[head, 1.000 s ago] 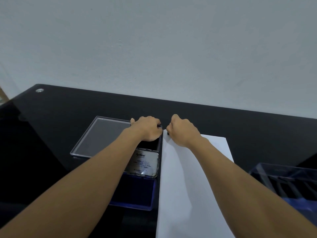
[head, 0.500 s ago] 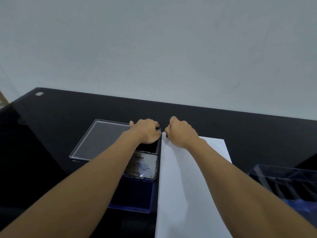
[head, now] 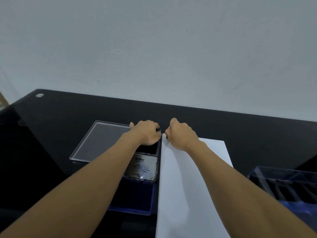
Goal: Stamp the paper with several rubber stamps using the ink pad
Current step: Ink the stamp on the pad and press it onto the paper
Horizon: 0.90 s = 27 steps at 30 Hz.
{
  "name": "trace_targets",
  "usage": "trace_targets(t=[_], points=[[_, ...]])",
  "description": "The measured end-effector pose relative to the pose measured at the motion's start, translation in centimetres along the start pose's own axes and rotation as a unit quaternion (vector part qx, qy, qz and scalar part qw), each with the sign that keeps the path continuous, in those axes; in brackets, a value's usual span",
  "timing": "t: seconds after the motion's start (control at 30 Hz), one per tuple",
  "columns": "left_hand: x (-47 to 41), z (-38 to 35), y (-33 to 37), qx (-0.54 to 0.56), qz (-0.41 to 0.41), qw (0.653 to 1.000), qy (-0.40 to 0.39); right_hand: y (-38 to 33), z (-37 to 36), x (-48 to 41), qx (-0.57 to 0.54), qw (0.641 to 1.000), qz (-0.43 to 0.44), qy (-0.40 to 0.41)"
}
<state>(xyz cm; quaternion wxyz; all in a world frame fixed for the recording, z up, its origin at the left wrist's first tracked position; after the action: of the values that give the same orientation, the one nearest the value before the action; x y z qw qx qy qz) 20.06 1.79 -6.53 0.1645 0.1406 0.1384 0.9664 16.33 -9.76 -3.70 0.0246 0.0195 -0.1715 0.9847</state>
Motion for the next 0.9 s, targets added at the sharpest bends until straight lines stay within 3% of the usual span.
trace_targets(t=[0.9], points=[[0.51,0.18,0.31,-0.013,-0.001,1.000,-0.003,-0.09,0.02,0.04,0.011,1.000,-0.004,0.012]])
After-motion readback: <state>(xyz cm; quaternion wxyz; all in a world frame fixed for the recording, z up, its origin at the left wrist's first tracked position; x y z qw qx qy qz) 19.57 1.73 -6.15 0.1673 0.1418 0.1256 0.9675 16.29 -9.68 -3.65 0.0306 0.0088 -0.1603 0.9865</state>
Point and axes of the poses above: each hand's wrist, its own x-axis away from the middle knuckle, its own z-axis out of the back of the hand, y = z × x, the point moved 10 cm from there along -x, towards the middle knuckle, and after that the axes turned 2 degrees about -y, right-handed, at the moved point
